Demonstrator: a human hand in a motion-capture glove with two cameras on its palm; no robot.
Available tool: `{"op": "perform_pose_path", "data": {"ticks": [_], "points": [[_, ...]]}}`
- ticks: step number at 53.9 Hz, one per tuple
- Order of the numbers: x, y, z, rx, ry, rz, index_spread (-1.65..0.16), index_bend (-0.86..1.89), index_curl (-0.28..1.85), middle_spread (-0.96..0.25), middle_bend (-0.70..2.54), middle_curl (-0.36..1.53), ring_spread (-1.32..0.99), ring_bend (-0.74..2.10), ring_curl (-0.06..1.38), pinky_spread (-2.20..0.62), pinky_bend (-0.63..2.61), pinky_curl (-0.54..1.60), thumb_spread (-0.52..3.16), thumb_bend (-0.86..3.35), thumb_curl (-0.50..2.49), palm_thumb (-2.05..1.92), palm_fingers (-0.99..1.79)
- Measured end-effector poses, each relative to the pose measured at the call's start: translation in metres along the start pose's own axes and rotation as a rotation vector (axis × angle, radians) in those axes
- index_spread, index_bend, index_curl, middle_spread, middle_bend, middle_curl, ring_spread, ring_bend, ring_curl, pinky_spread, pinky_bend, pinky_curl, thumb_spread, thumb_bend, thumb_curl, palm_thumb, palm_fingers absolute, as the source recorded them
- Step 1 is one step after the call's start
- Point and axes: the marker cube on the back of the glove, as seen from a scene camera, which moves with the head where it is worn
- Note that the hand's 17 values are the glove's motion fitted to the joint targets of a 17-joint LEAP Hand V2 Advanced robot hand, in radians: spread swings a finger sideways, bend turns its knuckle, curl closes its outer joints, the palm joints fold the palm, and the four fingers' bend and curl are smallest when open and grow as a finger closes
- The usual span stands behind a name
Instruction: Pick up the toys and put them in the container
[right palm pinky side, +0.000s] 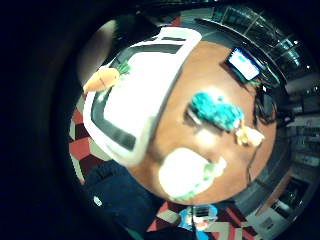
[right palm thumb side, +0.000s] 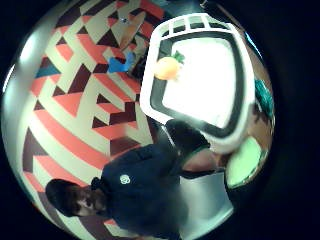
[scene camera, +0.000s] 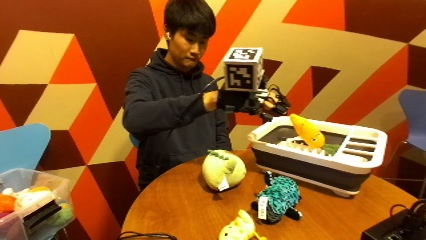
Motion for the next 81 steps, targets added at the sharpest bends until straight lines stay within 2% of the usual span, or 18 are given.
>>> {"op": "perform_pose_path", "data": {"ticks": [7,12,19,25,29,32,36,40,44,51,60,70,75,81], "points": [[0.050,0.060,0.006,-0.019,0.215,0.116,-0.23,0.25,0.39,0.00,0.19,0.31,-0.03,0.16,0.15,0.03,0.64,0.35,1.27,-0.01,0.38,0.20,-0.11],[0.073,0.086,0.045,-0.097,0.171,0.178,-0.25,0.20,0.38,-0.01,0.18,0.31,-0.02,0.16,0.15,0.03,0.63,0.35,1.29,-0.01,0.37,0.20,-0.10],[0.104,0.095,0.099,-0.213,0.200,0.241,-0.29,0.16,0.37,0.00,0.11,0.28,0.00,0.15,0.15,0.04,0.69,0.36,1.25,-0.04,0.35,0.14,-0.17],[0.112,0.096,0.128,-0.179,0.230,0.202,-0.30,0.14,0.36,0.00,0.09,0.25,0.02,0.15,0.14,0.06,0.83,0.39,1.20,-0.02,0.34,0.13,-0.16],[0.114,0.092,0.136,-0.122,0.228,0.182,-0.31,0.14,0.35,0.00,0.13,0.25,0.03,0.20,0.15,0.06,0.98,0.43,1.24,0.04,0.37,0.25,-0.02],[0.115,0.089,0.140,-0.068,0.220,0.162,-0.30,0.14,0.33,-0.01,0.17,0.25,0.03,0.41,0.18,0.03,0.96,0.40,1.26,0.10,0.40,0.37,0.23],[0.117,0.086,0.140,0.036,0.208,0.126,-0.29,0.13,0.32,-0.04,0.23,0.27,-0.10,0.73,0.26,-0.09,0.92,0.38,1.31,0.15,0.44,0.46,0.58],[0.119,0.082,0.139,0.141,0.200,0.105,-0.29,0.12,0.31,-0.09,0.31,0.31,-0.21,0.89,0.33,-0.22,0.98,0.39,1.20,0.20,0.51,0.61,0.78],[0.122,0.076,0.132,0.159,0.172,0.111,-0.32,0.25,0.36,-0.15,0.46,0.37,-0.30,0.97,0.38,-0.29,1.00,0.42,1.05,0.23,0.58,0.71,1.05],[0.118,0.072,0.110,0.118,0.108,0.142,-0.38,0.38,0.47,-0.23,0.67,0.49,-0.39,1.12,0.48,-0.35,1.06,0.49,0.86,0.26,0.69,0.79,1.15],[0.090,0.075,0.033,0.240,0.075,0.133,-0.45,0.57,0.62,-0.29,0.87,0.62,-0.45,1.27,0.58,-0.39,1.13,0.55,0.61,0.28,0.81,0.81,1.08],[0.041,0.061,-0.054,0.478,-0.041,0.064,-0.49,0.70,0.80,-0.32,0.99,0.74,-0.47,1.37,0.66,-0.41,1.21,0.61,0.37,0.29,0.91,0.79,0.97],[0.012,0.038,-0.077,0.589,-0.118,0.033,-0.51,0.73,0.88,-0.33,1.03,0.79,-0.47,1.40,0.69,-0.41,1.25,0.63,0.27,0.30,0.95,0.79,0.92],[-0.022,-0.003,-0.079,0.625,-0.212,-0.023,-0.52,0.76,0.97,-0.34,1.06,0.84,-0.47,1.44,0.72,-0.41,1.29,0.65,0.17,0.30,0.99,0.77,0.87]]}}
